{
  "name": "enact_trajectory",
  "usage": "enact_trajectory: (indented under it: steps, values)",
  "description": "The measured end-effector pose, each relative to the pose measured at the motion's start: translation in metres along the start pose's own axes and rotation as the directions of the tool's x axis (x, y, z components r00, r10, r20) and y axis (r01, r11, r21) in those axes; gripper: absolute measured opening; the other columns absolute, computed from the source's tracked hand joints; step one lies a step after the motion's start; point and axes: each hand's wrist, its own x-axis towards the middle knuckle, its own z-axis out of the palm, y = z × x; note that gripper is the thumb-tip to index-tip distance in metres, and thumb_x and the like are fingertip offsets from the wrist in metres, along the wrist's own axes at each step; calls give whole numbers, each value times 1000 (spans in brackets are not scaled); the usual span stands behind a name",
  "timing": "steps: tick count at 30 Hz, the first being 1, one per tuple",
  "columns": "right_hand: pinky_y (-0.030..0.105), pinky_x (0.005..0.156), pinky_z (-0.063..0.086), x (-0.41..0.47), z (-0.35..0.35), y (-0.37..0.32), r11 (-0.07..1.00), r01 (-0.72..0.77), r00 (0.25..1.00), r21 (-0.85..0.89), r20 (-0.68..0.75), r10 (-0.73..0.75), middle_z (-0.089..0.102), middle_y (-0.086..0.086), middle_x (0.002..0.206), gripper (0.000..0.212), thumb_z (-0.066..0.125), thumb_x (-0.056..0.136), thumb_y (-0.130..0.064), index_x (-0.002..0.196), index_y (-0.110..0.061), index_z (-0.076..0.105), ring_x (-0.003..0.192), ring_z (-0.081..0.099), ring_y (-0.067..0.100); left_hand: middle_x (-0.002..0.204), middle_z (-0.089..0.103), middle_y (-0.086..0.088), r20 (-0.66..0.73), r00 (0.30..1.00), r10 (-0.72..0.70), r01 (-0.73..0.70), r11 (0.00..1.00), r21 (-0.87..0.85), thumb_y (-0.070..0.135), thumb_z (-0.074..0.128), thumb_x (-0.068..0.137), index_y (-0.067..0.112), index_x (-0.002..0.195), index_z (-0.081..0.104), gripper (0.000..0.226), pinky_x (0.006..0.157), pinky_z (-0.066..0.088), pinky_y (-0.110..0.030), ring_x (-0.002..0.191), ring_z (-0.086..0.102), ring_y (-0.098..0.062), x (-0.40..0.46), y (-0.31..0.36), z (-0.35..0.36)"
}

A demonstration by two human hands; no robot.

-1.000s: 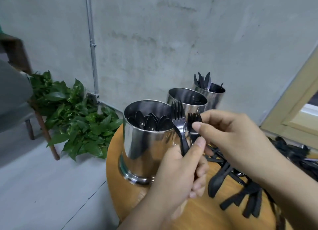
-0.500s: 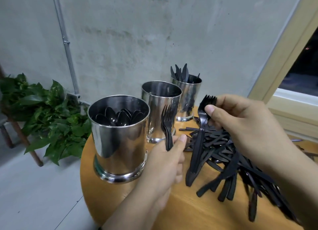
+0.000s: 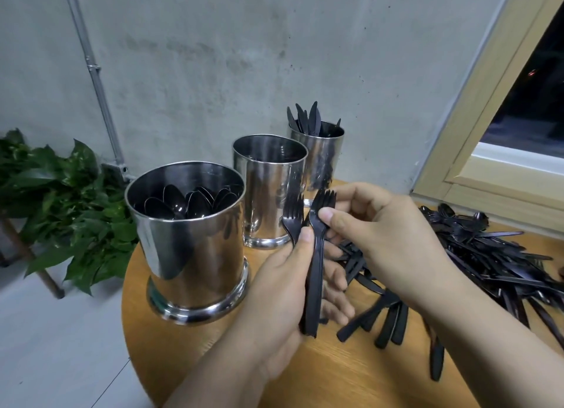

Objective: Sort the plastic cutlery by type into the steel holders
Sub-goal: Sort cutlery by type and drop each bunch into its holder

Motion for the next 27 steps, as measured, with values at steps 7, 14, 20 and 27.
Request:
enact_trajectory:
  steps: [7, 14, 20, 27]
  values:
    - [25, 71, 56, 3, 4, 3, 999, 34, 999, -25, 33, -33, 70, -1, 86, 17, 74, 88, -15, 103, -19, 69, 68, 66, 13, 61, 38, -4, 99, 994, -54, 63, 995, -83, 62, 57, 87, 7, 100, 63, 56, 34, 17, -18, 38, 25, -8, -3, 3, -5]
    - [25, 60, 49, 6, -7, -7, 997, -68, 944, -33, 321, 75, 70, 8, 83, 28, 68, 93, -25, 119, -36, 67, 57, 56, 12, 55, 29, 0, 284, 941, -186, 168, 982, 89, 31, 64, 97, 15, 83, 66, 22, 35, 14, -16, 37, 22, -6, -4, 12, -14]
    - [24, 66, 55, 20, -21, -15, 978, 1, 955, -210, 291, 62, 71, 16, 84, 11, 65, 95, -26, 100, -25, 74, 67, 63, 14, 57, 37, 1, 167, 982, -91, 53, 975, 218, 24, 61, 99, 16, 97, 67, 11, 41, 22, -23, 42, 27, -10, 16, 16, -10]
    - [29, 61, 53, 58, -45, -27, 979, 85, 989, -185, 135, -60, 70, 10, 77, 10, 63, 97, -17, 100, -19, 73, 64, 61, 17, 68, 52, 0, -1, 954, 299, -288, 923, 255, 32, 63, 100, 19, 110, 69, 17, 45, 27, -25, 49, 35, -9, 42, 25, 0]
